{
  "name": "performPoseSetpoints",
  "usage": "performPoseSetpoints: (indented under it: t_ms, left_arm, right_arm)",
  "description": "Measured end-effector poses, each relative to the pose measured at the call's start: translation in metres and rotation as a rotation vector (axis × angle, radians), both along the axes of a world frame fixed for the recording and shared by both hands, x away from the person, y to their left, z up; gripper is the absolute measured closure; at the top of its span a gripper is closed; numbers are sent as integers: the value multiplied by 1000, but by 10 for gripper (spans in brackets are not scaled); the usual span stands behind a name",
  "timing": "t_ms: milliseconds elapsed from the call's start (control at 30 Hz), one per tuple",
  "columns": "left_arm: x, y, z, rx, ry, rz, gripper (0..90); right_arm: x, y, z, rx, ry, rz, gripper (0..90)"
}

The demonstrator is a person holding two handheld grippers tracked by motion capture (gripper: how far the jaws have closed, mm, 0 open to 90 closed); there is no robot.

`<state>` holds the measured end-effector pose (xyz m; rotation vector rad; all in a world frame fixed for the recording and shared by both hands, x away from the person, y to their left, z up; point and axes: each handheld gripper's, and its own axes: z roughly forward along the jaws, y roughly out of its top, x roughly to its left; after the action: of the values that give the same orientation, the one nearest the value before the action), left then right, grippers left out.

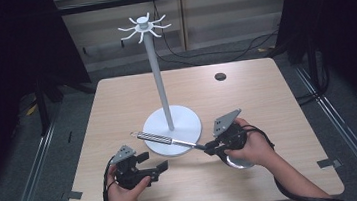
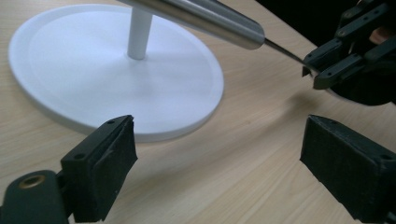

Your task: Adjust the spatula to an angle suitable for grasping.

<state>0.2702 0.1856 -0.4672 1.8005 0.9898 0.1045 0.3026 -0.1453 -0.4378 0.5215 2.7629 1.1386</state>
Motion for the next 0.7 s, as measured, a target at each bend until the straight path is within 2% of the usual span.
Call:
performPoseSetpoints:
  t_ms: [167, 333, 467, 633, 667, 700]
  left_arm:
    - [1, -3, 4, -38, -7, 15, 144]
    - [2, -7, 9, -73, -25, 11, 211]
    - [3, -14, 11, -96, -17, -2, 260]
    - [4, -24, 16, -147, -29, -15, 355]
    - [4, -26, 17, -174, -24, -9, 375]
    - [4, -27, 18, -174, -26, -14, 384]
  right_arm:
    - [-3, 2, 2, 35, -8, -37, 757]
    - [-5, 4, 3, 75, -24, -54, 757]
    - [-7, 6, 5, 98, -43, -68, 756]
    - [-8, 8, 7, 121, -55, -74, 757]
    - [-9, 9, 7, 123, -53, -77, 757]
    - [-9, 9, 8, 126, -52, -78, 756]
